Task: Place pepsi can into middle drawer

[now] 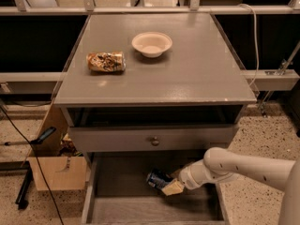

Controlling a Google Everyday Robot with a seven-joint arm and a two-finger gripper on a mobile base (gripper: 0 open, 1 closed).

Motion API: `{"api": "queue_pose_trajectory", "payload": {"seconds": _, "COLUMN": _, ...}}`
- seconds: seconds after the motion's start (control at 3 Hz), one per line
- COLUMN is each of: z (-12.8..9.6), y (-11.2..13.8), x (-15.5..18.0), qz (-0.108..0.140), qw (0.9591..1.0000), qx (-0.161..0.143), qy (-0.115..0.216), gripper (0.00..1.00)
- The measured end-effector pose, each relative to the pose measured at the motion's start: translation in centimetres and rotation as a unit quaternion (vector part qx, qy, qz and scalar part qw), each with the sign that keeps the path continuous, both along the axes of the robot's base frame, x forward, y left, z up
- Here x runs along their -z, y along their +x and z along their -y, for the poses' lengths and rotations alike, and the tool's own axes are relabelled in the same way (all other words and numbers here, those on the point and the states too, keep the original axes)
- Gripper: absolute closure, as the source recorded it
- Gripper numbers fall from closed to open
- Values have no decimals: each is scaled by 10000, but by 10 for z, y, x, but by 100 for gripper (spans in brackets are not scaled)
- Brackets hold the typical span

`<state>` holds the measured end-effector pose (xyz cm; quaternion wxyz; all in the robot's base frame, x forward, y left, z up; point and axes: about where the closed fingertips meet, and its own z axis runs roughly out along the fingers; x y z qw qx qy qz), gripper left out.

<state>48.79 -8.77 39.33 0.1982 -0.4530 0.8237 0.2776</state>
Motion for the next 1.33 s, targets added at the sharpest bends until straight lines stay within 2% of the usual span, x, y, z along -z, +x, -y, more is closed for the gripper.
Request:
{"api": "queue_pose_trajectory", "payload": {"seconds": 1.0, "z": 0, "y": 0, "x": 0, "qz": 0, "qw": 10000, "qx": 0, "qy": 0, "gripper": 11}}
{"api": "queue_pose_trajectory", "payload": {"seconds": 1.33, "z": 0, "y": 0, "x": 0, "qz": -1, "qw": 10000, "qx": -1, "qy": 1, "gripper": 0}}
